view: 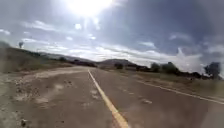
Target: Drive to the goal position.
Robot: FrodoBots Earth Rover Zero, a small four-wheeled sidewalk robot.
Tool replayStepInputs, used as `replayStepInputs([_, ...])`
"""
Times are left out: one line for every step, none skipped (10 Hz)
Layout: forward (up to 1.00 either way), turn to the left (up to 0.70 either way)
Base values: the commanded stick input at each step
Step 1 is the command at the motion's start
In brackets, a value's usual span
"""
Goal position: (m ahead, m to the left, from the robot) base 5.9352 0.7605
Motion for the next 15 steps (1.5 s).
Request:
replayStepInputs([1.00,0.00])
replayStepInputs([1.00,0.00])
replayStepInputs([1.00,0.08])
replayStepInputs([1.00,0.10])
replayStepInputs([1.00,0.33])
replayStepInputs([1.00,0.38])
replayStepInputs([1.00,0.25])
replayStepInputs([1.00,0.04])
replayStepInputs([1.00,0.00])
replayStepInputs([1.00,0.00])
replayStepInputs([1.00,0.00])
replayStepInputs([1.00,0.00])
replayStepInputs([1.00,0.00])
replayStepInputs([1.00,0.00])
replayStepInputs([1.00,0.00])
